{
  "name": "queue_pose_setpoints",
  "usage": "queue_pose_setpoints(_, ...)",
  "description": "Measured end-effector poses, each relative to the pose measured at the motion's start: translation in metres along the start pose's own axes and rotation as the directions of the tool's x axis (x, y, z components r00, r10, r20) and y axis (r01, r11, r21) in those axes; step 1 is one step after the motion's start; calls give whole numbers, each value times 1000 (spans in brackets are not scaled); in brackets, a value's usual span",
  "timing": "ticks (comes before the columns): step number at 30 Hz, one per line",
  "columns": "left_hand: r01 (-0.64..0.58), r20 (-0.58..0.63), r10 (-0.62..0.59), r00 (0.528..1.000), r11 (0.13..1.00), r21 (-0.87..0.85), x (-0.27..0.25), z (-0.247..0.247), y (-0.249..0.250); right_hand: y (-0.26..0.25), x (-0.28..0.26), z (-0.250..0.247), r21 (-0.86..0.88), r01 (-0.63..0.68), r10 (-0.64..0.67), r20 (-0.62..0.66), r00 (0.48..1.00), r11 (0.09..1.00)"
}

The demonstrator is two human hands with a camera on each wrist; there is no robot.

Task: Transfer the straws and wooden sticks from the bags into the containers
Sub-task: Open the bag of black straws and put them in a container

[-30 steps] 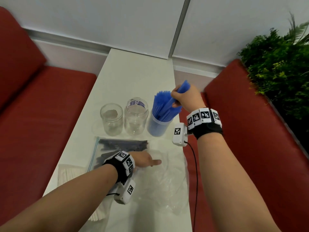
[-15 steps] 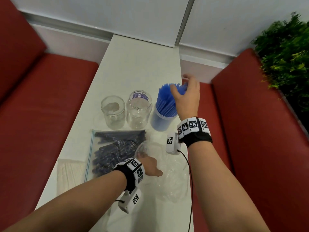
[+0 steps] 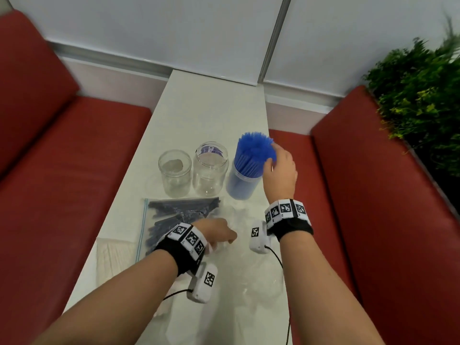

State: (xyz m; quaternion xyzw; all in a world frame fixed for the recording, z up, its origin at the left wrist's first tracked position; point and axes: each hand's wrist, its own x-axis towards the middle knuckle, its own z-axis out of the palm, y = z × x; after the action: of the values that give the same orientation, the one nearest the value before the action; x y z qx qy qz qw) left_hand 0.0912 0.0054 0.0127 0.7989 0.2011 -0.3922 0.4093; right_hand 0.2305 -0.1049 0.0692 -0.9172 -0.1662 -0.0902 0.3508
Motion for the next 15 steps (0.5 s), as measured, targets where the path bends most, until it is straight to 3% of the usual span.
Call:
queue_pose_setpoints(2, -41, -23, 37, 999, 985, -166, -17, -13, 0, 10, -20, -12, 64, -199, 194, 84, 977, 978)
queue_pose_setpoints(3, -78, -64, 65, 996, 969, -235, -25, -19, 2, 17, -30, -17, 41, -309, 297, 179, 938, 950)
queue_pose_setpoints(5, -178, -218, 119, 969, 946, -272, -47, -34, 5, 26, -52, -26, -88, -451, 448, 386, 806, 888)
queue_pose_setpoints(7, -307, -405, 206, 891, 929, -204, -68, -45, 6, 32, -74, -33, -178, -511, 522, 516, 679, 841)
queue_pose_setpoints(9, -472, -473, 309, 825, 838, -276, -87, -52, 8, 30, -89, -38, -160, -578, 552, 574, 604, 800)
queue_pose_setpoints(11, -582, -534, 336, 776, 708, -400, -100, -55, 9, 25, -97, -41, 91, -739, 529, 640, 557, 668)
queue_pose_setpoints(12, -607, -573, 319, 755, 670, -427, -104, -57, 9, 20, -100, -42, 258, -784, 486, 664, 569, 565)
queue_pose_setpoints(13, -630, -604, 313, 733, 646, -431, -107, -57, 9, 15, -103, -42, 402, -771, 443, 646, 622, 494)
queue_pose_setpoints(15, -680, -633, 361, 684, 631, -374, -114, -58, 10, -1, -105, -44, 590, -620, 390, 482, 785, 518)
